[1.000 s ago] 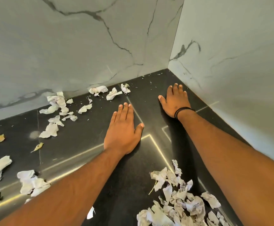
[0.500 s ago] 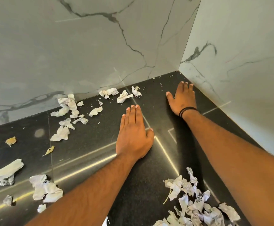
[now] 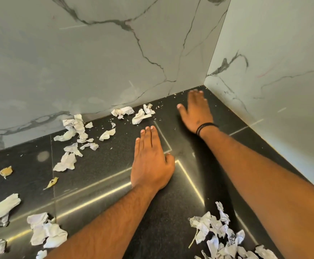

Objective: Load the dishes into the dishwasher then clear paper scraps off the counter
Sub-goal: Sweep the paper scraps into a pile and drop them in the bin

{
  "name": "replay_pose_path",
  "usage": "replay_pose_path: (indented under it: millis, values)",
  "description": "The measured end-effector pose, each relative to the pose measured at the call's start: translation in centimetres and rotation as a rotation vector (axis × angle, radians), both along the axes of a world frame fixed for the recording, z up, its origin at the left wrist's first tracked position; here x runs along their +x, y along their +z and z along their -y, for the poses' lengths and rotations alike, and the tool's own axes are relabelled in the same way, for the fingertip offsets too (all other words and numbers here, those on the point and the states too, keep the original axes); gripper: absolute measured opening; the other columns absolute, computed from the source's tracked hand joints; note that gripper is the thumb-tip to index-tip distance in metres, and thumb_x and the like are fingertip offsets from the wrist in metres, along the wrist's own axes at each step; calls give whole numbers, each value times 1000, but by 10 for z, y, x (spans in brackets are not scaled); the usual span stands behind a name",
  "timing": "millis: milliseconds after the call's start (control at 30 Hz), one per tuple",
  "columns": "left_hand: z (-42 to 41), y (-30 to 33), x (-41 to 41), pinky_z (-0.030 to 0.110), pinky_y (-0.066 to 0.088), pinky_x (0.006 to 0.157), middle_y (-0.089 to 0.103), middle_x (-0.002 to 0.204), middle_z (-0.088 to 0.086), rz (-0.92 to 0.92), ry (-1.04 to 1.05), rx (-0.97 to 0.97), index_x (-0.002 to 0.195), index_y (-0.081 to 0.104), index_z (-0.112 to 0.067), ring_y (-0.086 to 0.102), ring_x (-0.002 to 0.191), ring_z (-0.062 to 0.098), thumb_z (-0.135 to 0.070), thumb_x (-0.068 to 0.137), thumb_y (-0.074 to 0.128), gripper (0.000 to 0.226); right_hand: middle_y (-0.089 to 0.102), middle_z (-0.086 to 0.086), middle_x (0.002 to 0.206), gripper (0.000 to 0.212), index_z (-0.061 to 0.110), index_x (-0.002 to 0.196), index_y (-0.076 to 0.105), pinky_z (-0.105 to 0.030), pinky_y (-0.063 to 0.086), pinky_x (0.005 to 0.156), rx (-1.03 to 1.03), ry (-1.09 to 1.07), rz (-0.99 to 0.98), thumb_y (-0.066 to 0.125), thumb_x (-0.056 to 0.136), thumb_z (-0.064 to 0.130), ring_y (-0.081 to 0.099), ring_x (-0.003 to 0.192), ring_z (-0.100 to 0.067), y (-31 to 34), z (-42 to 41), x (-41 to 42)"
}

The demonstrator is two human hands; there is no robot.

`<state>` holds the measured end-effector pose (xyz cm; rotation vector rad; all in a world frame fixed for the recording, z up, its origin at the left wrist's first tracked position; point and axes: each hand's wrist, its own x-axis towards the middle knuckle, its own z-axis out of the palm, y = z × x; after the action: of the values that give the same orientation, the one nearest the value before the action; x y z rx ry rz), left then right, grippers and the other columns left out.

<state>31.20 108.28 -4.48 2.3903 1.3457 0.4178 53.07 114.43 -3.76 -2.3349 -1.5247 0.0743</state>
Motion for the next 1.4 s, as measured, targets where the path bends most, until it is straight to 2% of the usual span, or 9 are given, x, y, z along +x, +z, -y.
replay_pose_path:
  millis: [133, 333, 600, 700, 833, 900, 1200, 1333, 1400]
  values:
    - [0, 0, 0, 37, -2, 128, -3, 170, 9, -15, -6, -7, 160, -7, -8, -7, 156, 20, -39, 90, 29, 85, 2, -16, 166, 85, 4, 158, 1, -45, 7, 125, -277, -93, 136, 21, 100, 62, 1, 154, -29, 0, -19, 62]
    - [-2, -1, 2, 38, -1, 128, -2, 170, 10, -31, -6, -17, 161, -7, -8, -7, 156, 21, -39, 88, 31, 88, 5, -21, 165, 79, 1, 157, 7, -46, 6, 125, -273, -90, 53, 21, 102, 56, 2, 153, -33, -6, -51, 34]
    - [-2, 0, 4, 38, 0, 128, 2, 170, 11, -40, 3, -8, 161, -2, -7, -3, 157, 22, -40, 86, 30, 88, 24, -14, 163, 57, 5, 154, 27, -36, 13, 123, -110, 423, -15, 37, 106, 34, 16, 152, -28, -1, 16, -55]
    - [-2, -1, 4, 38, 0, 128, 3, 169, 12, -40, 7, -9, 161, -2, -5, -2, 157, 23, -40, 85, 29, 89, 36, -17, 155, 62, 3, 150, 35, -39, 22, 120, -3, 273, -64, 46, 102, 41, 28, 146, -34, -3, 14, -30]
    - [-2, -1, 3, 38, 1, 128, 3, 169, 11, -28, 5, -7, 161, -3, -5, -2, 157, 23, -40, 86, 29, 88, 8, -21, 164, 84, -1, 157, 8, -47, 8, 124, -152, -135, -40, 31, 101, 57, 4, 153, -35, -6, -21, 31]
    - [-2, 0, 3, 38, 1, 128, 2, 170, 11, -18, 5, -10, 161, -4, -6, -3, 157, 22, -40, 87, 29, 88, 4, -19, 165, 81, 1, 157, 5, -46, 6, 125, -216, -163, -46, 25, 102, 56, 2, 153, -33, -3, -37, 32]
    - [-3, -1, 4, 39, 4, 128, 6, 169, 11, 142, 48, -55, 161, -1, -7, 0, 157, 22, -26, 82, 43, 92, 35, -12, 158, 50, 10, 153, 33, -40, 19, 122, -20, 361, -137, 33, 107, 29, 24, 150, -28, -7, -5, -92]
    - [-1, 2, 1, 39, 4, 128, 6, 169, 11, 216, 54, -73, 160, -1, -7, 1, 156, 22, -15, 80, 47, 93, 71, -3, 120, 29, 17, 125, 69, -32, 48, 103, 312, 214, -576, 52, 102, 23, 63, 116, -14, -6, 28, -107]
    - [-1, 3, 2, 39, 3, 128, 6, 169, 11, 231, 58, -71, 160, 0, -6, 0, 156, 22, -12, 83, 48, 92, 75, -1, 109, 25, 12, 117, 73, -29, 52, 95, 442, 73, -582, 56, 98, 17, 67, 103, -12, -9, 31, -106]
